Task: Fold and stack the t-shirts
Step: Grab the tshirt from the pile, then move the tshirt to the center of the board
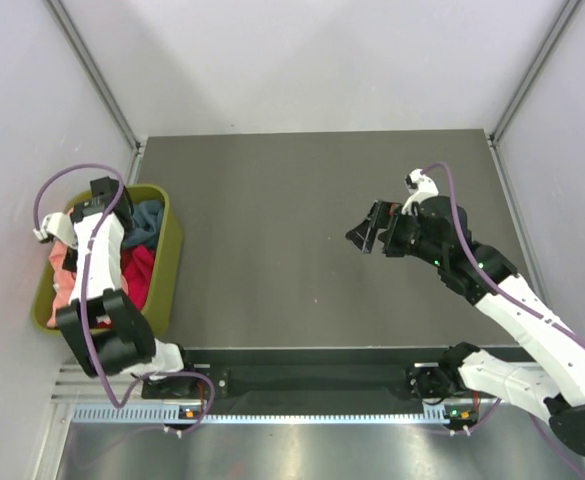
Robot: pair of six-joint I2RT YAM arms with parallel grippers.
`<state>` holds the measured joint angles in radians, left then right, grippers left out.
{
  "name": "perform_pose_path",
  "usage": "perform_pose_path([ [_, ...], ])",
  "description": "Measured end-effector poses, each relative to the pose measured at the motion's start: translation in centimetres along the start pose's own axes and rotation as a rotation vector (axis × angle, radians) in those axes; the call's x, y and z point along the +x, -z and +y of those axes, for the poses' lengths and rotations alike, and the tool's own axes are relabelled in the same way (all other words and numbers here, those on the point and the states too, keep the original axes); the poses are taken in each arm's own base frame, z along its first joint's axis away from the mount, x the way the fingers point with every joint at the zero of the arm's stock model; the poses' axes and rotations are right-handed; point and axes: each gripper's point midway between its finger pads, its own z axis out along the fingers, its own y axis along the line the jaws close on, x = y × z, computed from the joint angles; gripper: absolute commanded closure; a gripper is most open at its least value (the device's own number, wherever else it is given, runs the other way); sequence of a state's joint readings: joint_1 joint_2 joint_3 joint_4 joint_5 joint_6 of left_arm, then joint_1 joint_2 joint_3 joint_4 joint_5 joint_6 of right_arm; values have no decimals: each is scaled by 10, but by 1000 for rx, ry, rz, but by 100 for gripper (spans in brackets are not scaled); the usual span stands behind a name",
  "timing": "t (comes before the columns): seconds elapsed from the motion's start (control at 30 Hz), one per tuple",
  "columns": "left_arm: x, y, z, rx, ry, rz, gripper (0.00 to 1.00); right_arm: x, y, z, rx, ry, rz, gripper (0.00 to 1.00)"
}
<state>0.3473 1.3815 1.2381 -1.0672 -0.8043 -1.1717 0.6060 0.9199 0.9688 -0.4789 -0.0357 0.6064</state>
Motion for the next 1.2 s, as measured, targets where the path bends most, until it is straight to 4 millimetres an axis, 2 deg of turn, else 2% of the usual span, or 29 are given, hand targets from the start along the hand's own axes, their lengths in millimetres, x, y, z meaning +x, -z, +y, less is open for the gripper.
perform_pose_path([
  [0.07,13,-8,6,-63,-22,28,23,4,-5,-1,3,-8,21,0],
  [0.17,29,-19,12,-138,-47,53,32,10,-11,-2,11,-21,50,0],
  [0.2,32,-21,13,-153,-55,60,62,11,-12,-3,13,-26,55,0],
  [0.27,36,-23,13,-165,-48,68,100,11,-12,-2,12,-29,57,0],
  [0.43,33,-19,9,-157,-47,79,100,11,-12,-2,10,-30,57,0],
  [0.57,2,4,-10,-66,-17,70,100,11,-12,-2,9,-29,56,0],
  [0.67,-42,38,-36,102,51,35,100,11,-12,-2,13,-29,53,0],
  [0.77,-81,81,-53,309,127,7,100,10,-12,-2,14,-35,51,0],
  [0.93,-123,161,-76,731,219,-9,100,7,-15,0,5,-44,41,0],
  [1.1,-149,278,-112,1308,289,56,100,8,-17,-1,9,-43,45,0],
  [1.13,-149,303,-121,1419,289,89,100,8,-17,-1,10,-42,43,0],
  [1.2,-133,358,-134,1620,241,169,100,7,-16,-2,16,-40,38,0],
])
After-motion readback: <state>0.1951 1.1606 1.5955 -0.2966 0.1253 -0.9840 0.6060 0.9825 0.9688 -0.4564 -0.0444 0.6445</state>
